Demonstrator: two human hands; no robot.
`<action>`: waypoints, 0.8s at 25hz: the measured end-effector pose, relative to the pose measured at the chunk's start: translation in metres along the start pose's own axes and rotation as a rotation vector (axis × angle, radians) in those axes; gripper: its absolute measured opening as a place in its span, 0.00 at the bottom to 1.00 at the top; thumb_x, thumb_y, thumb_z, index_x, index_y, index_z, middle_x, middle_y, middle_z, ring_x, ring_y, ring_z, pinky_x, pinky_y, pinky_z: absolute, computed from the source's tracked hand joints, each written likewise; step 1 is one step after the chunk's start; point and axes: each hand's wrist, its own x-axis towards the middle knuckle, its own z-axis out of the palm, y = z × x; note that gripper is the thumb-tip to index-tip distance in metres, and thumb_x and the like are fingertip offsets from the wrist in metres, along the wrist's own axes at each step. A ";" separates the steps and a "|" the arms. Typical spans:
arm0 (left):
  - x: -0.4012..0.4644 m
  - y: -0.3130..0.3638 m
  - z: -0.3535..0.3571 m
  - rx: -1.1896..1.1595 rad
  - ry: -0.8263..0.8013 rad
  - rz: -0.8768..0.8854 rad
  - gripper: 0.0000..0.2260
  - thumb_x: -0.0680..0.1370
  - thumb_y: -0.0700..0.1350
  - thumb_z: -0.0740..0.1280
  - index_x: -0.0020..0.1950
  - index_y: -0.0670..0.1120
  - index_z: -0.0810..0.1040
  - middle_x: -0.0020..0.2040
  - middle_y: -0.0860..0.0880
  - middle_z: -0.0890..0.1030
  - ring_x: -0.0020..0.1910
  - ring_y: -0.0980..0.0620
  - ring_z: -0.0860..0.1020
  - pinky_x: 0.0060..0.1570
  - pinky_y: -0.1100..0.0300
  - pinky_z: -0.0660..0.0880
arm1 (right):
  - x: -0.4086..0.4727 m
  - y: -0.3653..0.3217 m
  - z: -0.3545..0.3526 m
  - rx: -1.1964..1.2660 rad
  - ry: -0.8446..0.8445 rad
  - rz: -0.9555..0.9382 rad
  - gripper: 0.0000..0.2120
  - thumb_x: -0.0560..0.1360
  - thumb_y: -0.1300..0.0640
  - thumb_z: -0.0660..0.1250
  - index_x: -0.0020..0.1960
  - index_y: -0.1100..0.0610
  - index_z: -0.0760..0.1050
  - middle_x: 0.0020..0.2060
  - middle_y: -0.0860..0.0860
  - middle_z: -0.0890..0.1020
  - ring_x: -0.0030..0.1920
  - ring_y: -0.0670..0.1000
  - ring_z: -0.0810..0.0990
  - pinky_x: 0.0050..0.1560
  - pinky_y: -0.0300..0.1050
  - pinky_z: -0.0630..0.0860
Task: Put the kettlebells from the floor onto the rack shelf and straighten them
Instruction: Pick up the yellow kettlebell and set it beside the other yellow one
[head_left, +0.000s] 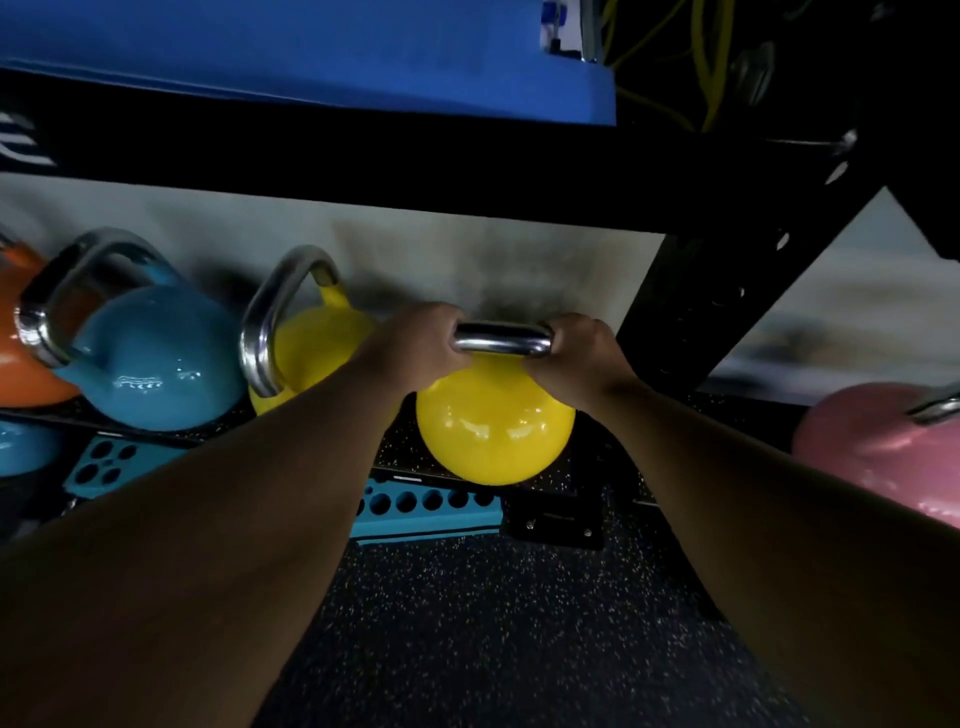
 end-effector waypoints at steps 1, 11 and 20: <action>0.010 -0.002 0.001 -0.005 0.025 -0.016 0.12 0.72 0.45 0.74 0.52 0.41 0.83 0.46 0.40 0.84 0.46 0.39 0.81 0.39 0.56 0.70 | 0.010 0.001 0.003 0.019 0.018 0.026 0.12 0.71 0.59 0.66 0.52 0.60 0.81 0.42 0.60 0.83 0.42 0.60 0.81 0.35 0.47 0.74; 0.031 -0.006 0.007 -0.012 0.071 0.015 0.15 0.73 0.45 0.74 0.57 0.40 0.82 0.50 0.38 0.85 0.48 0.39 0.82 0.44 0.56 0.71 | 0.028 0.006 0.010 0.056 0.104 0.070 0.11 0.73 0.60 0.65 0.54 0.56 0.80 0.40 0.51 0.77 0.41 0.53 0.76 0.39 0.40 0.67; 0.027 -0.005 0.009 -0.047 0.089 -0.040 0.19 0.73 0.46 0.75 0.59 0.38 0.76 0.47 0.39 0.81 0.47 0.40 0.80 0.43 0.52 0.73 | 0.028 0.007 0.010 0.050 0.084 0.071 0.17 0.72 0.63 0.66 0.60 0.56 0.72 0.49 0.56 0.75 0.49 0.58 0.76 0.40 0.47 0.74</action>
